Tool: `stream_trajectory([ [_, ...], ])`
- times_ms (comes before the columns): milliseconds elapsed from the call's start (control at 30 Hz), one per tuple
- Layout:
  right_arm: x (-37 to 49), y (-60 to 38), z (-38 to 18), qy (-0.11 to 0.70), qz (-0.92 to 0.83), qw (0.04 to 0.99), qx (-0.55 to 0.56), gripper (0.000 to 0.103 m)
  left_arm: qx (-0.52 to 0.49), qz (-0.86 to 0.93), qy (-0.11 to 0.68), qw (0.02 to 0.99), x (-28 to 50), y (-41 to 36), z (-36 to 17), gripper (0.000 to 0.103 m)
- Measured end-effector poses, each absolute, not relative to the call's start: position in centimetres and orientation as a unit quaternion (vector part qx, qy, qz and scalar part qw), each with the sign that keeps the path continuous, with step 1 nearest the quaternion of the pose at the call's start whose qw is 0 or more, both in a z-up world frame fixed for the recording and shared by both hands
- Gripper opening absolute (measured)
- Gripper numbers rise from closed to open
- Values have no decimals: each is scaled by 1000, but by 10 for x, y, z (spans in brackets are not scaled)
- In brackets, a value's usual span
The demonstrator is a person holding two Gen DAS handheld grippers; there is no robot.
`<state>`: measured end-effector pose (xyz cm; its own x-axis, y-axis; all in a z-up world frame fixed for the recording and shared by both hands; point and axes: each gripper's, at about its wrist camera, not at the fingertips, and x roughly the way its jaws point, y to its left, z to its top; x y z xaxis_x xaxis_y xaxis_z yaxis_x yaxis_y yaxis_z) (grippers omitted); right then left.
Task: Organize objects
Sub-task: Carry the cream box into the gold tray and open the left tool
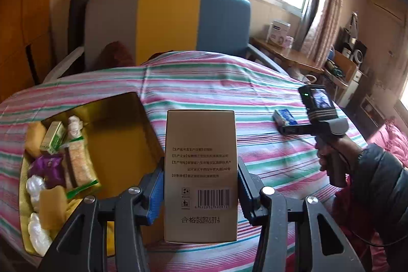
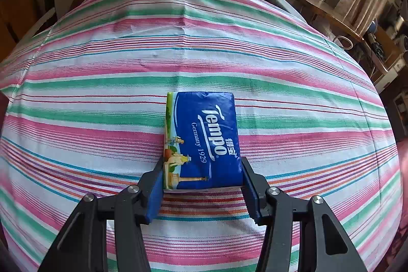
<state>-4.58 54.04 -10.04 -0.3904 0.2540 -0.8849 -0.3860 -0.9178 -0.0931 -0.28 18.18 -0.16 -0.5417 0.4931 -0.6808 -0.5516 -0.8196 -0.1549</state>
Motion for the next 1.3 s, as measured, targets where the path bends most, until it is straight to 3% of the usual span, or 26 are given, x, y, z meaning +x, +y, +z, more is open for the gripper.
stream_trajectory([
  [367,-50,545,-102,51,831,193,-520,53,-444,866,-95,209,-67,80,-26,50],
  [567,-53,545,-103,43,829,194,-523,53,-475,842,-159,198,-113,64,-38,50],
  [1000,-56,543,-103,32,826,198,-527,53,-507,849,-75,129,-212,107,-72,50],
  [1233,-58,543,-103,28,826,197,-527,53,-539,825,-118,127,-228,106,-84,53],
  [1300,-59,544,-103,29,827,196,-527,53,-531,829,-117,133,-224,103,-77,62],
])
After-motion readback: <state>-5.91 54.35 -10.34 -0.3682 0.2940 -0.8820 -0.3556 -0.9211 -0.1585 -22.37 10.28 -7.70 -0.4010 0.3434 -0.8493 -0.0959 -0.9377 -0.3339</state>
